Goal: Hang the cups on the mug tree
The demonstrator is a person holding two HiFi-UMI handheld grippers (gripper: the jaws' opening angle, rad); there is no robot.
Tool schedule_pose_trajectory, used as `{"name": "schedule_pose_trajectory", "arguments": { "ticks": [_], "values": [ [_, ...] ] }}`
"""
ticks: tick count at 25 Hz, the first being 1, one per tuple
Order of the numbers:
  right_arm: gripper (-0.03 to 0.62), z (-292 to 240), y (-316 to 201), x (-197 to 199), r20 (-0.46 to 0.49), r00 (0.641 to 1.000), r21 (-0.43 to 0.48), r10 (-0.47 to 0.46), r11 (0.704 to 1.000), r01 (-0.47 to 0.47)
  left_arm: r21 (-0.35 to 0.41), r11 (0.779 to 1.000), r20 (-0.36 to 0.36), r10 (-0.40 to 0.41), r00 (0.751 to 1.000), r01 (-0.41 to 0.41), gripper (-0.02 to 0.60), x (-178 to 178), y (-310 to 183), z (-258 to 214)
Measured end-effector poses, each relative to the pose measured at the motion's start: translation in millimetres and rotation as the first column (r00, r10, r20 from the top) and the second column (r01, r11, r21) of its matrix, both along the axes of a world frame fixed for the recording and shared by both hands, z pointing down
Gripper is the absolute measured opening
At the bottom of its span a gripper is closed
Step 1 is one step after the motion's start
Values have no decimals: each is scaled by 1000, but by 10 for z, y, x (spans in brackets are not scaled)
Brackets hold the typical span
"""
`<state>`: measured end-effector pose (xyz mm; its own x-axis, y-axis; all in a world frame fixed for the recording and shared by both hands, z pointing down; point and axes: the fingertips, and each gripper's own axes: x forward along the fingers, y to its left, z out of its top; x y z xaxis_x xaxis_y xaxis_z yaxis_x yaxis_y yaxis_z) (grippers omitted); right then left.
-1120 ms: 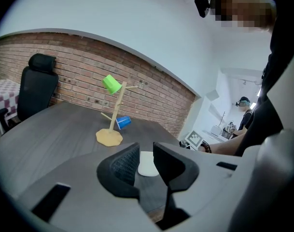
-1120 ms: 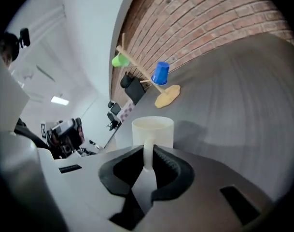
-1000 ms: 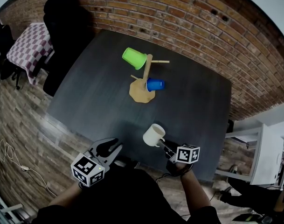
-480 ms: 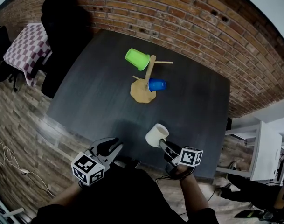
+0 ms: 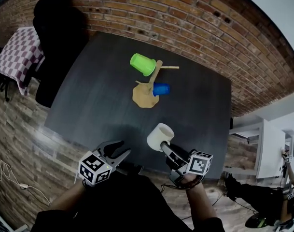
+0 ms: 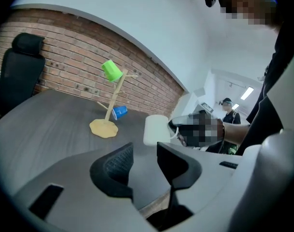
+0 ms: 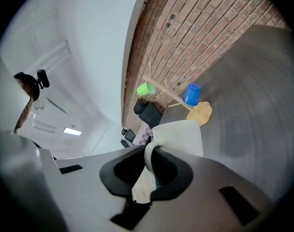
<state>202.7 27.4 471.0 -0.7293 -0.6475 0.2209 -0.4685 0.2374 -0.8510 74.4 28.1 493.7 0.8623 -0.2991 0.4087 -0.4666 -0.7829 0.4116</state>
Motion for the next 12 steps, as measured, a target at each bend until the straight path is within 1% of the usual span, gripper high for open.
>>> {"name": "schedule_pose_trajectory", "arguments": {
  "ticks": [2,3,5,6,9,12],
  "values": [
    [52,-135,-51,-130,0,1000,12,-3,1000,3,5,997,48,78,996,-78,175,-14,-33,168],
    [51,-194,-73,-195,-1,1000,16,-4,1000,4,16,993,77,119,990,-121,197,-16,-50,255],
    [50,-308,-110,-337,-6,1000,23,-10,1000,10,53,979,127,189,974,-197,227,3,-102,389],
    [49,-362,-126,-416,-11,1000,28,-15,999,16,74,971,141,216,966,-228,234,26,-140,438],
    [48,-519,-166,-675,-22,999,39,-38,998,39,121,945,147,286,947,-304,246,140,-252,558],
    [48,-694,-194,-958,-38,996,51,-80,995,82,168,912,130,355,926,-373,250,322,-307,604]
  ]
}}
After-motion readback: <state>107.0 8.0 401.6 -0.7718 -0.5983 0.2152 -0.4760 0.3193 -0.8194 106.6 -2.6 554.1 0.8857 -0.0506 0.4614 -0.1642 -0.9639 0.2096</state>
